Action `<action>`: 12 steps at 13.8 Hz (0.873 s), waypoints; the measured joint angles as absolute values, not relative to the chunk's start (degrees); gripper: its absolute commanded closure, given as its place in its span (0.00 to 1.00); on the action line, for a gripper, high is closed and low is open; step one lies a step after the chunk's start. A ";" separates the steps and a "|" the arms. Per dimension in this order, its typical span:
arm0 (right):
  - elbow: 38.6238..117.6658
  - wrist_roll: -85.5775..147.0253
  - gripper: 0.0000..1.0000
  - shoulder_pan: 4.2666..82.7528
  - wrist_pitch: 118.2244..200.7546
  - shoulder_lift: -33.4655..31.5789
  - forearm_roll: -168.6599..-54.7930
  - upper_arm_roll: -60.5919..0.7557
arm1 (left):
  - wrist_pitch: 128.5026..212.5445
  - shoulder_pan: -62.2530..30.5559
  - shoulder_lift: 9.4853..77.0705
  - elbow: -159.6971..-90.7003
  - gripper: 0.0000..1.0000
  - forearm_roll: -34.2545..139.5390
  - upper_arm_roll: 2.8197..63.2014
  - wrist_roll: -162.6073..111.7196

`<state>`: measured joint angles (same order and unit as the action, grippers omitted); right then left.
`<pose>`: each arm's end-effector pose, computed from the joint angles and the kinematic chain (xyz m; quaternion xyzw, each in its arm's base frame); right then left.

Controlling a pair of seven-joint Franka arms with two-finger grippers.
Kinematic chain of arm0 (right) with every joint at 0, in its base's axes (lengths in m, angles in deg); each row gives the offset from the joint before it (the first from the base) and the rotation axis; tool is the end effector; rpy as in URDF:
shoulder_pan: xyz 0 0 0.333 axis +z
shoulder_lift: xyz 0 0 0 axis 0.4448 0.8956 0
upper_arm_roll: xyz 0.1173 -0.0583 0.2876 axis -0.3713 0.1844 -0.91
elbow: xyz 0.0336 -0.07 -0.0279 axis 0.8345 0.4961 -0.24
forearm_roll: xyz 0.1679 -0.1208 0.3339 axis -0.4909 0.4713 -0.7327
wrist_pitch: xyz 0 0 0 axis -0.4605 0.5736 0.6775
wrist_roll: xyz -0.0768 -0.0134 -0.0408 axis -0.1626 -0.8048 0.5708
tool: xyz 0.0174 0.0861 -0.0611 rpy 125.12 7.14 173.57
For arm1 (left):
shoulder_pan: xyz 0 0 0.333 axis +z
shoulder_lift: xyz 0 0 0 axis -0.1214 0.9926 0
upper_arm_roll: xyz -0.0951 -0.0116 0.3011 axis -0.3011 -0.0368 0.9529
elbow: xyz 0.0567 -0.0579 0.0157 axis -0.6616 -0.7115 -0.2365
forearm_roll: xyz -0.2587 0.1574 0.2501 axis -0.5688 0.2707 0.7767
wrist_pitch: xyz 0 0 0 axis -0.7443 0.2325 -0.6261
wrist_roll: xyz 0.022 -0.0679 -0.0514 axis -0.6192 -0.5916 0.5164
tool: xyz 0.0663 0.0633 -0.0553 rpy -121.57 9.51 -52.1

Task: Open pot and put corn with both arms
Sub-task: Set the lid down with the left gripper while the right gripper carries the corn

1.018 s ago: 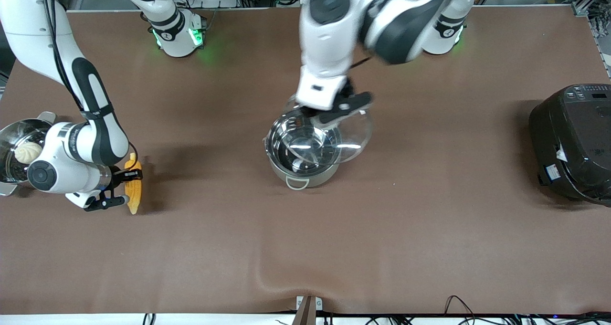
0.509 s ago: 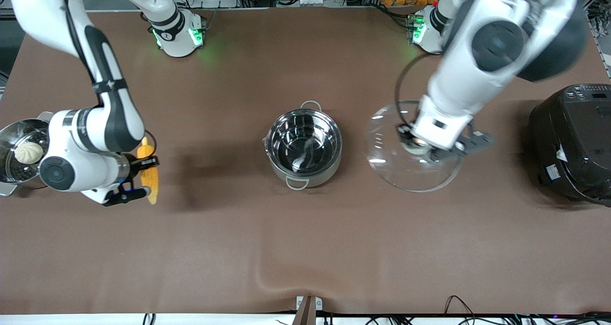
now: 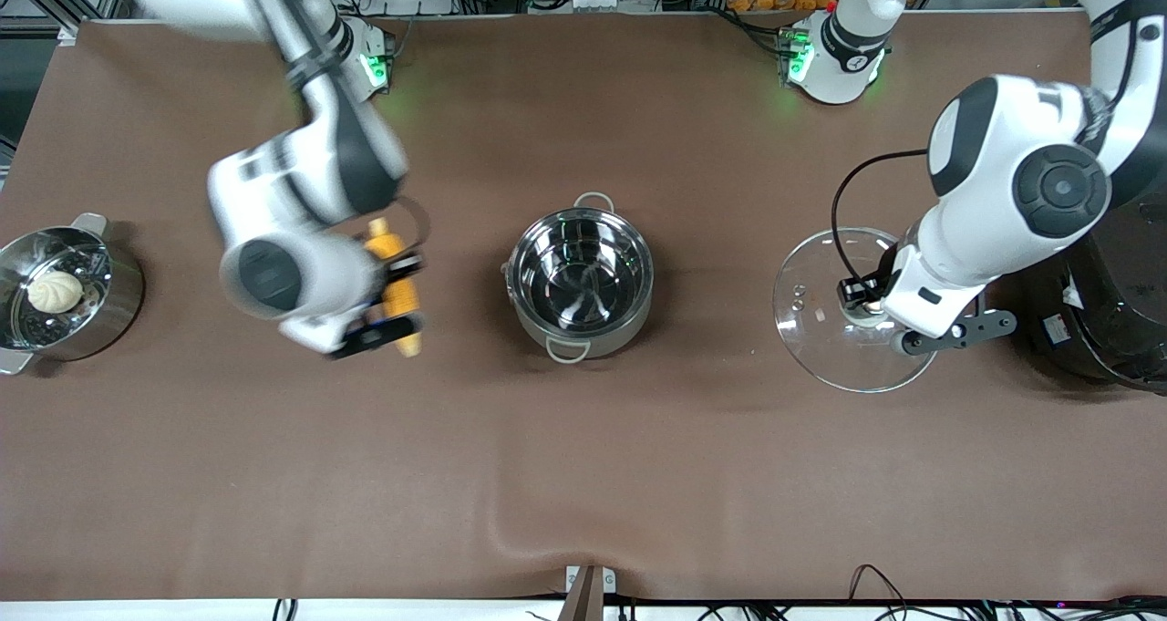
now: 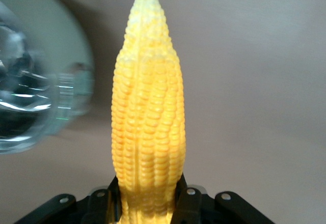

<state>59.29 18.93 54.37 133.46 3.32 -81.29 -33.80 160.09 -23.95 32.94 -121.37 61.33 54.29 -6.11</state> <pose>0.5855 0.3076 0.4070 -0.9728 -0.1603 0.1670 0.0019 0.6109 -0.1548 0.4420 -0.9939 -0.1034 0.0354 0.0176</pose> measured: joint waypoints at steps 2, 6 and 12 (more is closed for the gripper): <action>55.47 11.59 1.00 61.24 134.34 5.71 -81.27 -33.75 | 167.14 -23.47 32.07 -128.70 1.00 63.62 54.24 -6.14; 48.52 8.12 1.00 65.33 137.04 12.46 -81.30 -33.62 | 180.70 -20.52 31.97 -141.30 1.00 65.33 54.18 -6.64; 47.39 6.10 1.00 70.22 143.10 16.93 -81.32 -33.60 | 195.12 -18.12 32.97 -153.75 1.00 65.34 54.06 -8.36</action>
<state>47.39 6.10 70.22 143.10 16.93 -81.32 -33.60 195.12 -18.12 32.97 -153.75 65.34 54.06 -8.36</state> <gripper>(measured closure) 0.608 0.502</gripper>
